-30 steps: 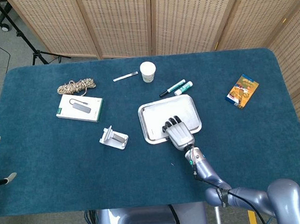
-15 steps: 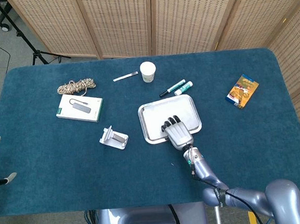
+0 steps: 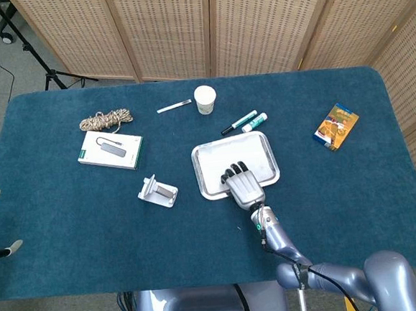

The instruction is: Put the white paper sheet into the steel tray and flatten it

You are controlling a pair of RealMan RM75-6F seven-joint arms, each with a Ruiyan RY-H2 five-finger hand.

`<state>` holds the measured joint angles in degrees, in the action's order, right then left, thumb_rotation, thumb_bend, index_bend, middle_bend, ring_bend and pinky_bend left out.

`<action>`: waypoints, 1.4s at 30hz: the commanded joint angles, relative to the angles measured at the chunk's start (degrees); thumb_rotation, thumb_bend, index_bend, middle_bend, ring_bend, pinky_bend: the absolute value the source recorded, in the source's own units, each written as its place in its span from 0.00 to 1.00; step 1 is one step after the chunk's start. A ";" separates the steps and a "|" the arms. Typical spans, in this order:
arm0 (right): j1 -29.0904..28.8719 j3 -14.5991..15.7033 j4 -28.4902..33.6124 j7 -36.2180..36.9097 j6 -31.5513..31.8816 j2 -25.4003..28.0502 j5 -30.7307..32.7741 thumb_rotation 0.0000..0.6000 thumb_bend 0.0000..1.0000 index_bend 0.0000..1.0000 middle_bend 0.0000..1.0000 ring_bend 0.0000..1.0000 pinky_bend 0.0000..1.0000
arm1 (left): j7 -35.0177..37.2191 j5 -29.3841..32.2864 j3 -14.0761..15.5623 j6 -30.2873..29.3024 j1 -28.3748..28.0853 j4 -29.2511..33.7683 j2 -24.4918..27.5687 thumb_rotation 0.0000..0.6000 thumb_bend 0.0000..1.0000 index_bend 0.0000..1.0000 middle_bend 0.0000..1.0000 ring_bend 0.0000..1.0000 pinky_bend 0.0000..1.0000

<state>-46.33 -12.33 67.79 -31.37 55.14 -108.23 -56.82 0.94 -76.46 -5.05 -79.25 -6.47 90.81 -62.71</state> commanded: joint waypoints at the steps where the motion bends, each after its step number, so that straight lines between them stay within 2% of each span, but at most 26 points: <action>1: 0.06 -0.02 0.24 0.05 0.21 -0.04 -0.28 1.00 1.00 0.35 0.26 0.14 0.11 | 0.04 0.01 -0.01 -0.09 0.06 -0.01 0.03 1.00 0.00 0.00 0.00 0.00 0.00; 8: -0.30 -0.89 0.62 0.65 0.67 0.00 -1.18 1.00 1.00 0.34 0.22 0.12 0.11 | 0.11 -0.07 0.02 -0.17 0.12 -0.04 0.03 1.00 0.00 0.00 0.00 0.00 0.00; 15: -0.79 -2.31 2.03 3.49 -0.08 0.97 -2.09 1.00 0.99 0.15 0.04 0.00 0.06 | 0.12 -0.05 0.02 -0.30 0.23 0.02 0.06 1.00 0.00 0.00 0.00 0.00 0.00; 21: -0.79 -3.32 5.26 4.83 1.75 3.10 -4.28 1.00 0.94 0.13 0.01 0.00 0.05 | 0.06 -0.09 0.13 -0.12 0.22 -0.15 0.04 1.00 0.00 0.00 0.00 0.00 0.00; 22: -0.72 -3.35 5.88 4.80 1.98 3.59 -4.50 1.00 0.91 0.13 0.01 0.00 0.05 | 0.05 -0.08 0.13 -0.10 0.21 -0.19 0.03 1.00 0.00 0.00 0.00 0.00 0.00; 23: -0.57 -3.39 6.80 4.74 2.42 4.39 -4.88 1.00 0.83 0.13 0.01 0.00 0.05 | 0.08 -0.08 0.16 -0.03 0.20 -0.23 0.02 1.00 0.00 0.00 0.00 0.00 0.00; 25: -0.14 -3.31 8.27 4.70 3.20 5.84 -5.56 1.00 0.60 0.13 0.01 0.00 0.04 | 0.16 -0.21 0.21 -0.05 0.21 -0.23 0.06 1.00 0.00 0.00 0.00 0.00 0.00; 27: 0.69 -3.04 10.20 4.85 3.99 7.94 -6.11 1.00 0.26 0.13 0.01 0.00 0.02 | 0.24 -0.49 0.29 -0.26 0.29 -0.27 0.11 1.00 0.00 0.00 0.00 0.00 0.00; 29: 1.72 -2.63 12.39 5.02 4.66 10.38 -6.49 1.00 0.06 0.12 0.00 0.00 0.00 | 0.30 -0.80 0.39 -0.56 0.43 -0.25 0.15 1.00 0.00 0.00 0.00 0.00 0.00; 30: 2.55 -2.30 13.78 5.47 5.29 12.11 -7.03 1.00 0.01 0.12 0.00 0.00 0.00 | 0.31 -1.01 0.48 -0.79 0.54 -0.17 0.18 1.00 0.00 0.00 0.00 0.00 0.00; 36: 7.01 0.46 18.58 8.76 9.27 19.85 -11.84 1.00 0.00 0.10 0.00 0.00 0.00 | -0.07 -2.55 0.95 -2.48 1.17 0.34 0.11 1.00 0.00 0.00 0.00 0.00 0.00; 42: 14.27 5.32 20.69 14.54 16.26 27.82 -18.25 1.00 0.00 0.09 0.00 0.00 0.00 | -0.69 -4.34 1.80 -4.62 2.26 1.08 -0.11 1.00 0.00 0.00 0.00 0.00 0.00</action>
<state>-34.43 -8.95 87.51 -18.75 69.28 -82.70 -72.91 0.31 -80.66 -3.39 -83.72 -4.35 91.76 -62.79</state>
